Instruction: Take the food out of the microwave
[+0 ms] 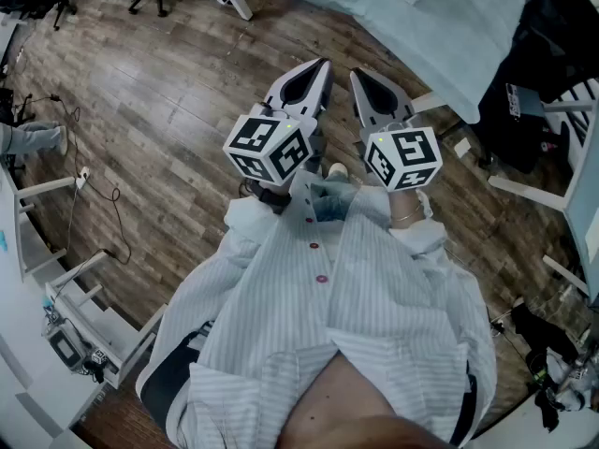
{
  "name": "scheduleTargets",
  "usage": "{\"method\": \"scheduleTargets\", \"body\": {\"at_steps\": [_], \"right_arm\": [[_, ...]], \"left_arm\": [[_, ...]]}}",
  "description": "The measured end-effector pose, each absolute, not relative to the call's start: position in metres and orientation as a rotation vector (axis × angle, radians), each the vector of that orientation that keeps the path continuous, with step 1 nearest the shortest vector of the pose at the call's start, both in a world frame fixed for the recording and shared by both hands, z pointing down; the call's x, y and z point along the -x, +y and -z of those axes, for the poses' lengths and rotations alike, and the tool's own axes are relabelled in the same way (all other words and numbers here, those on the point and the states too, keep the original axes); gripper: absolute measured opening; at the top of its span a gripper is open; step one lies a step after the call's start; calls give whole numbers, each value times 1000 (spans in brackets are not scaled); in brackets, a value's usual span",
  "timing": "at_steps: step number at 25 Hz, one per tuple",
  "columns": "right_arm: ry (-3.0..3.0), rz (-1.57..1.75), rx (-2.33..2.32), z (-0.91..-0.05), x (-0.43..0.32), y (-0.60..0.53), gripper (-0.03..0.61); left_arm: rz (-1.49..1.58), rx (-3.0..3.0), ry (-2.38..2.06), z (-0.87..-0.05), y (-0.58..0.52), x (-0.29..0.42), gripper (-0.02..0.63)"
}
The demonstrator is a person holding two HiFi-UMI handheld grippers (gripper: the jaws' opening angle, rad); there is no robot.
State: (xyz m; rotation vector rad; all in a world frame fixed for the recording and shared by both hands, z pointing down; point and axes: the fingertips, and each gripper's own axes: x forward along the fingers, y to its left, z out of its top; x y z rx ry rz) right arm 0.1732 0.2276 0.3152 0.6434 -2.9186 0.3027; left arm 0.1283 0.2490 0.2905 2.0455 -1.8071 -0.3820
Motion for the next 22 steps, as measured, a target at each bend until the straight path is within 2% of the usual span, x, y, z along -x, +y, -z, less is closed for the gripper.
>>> {"method": "scheduleTargets", "body": {"at_steps": [22], "right_arm": [[-2938,-343,-634,-318,-209,222,32]], "left_arm": [[405,-2036,-1815,-297,247,-166,9]]}}
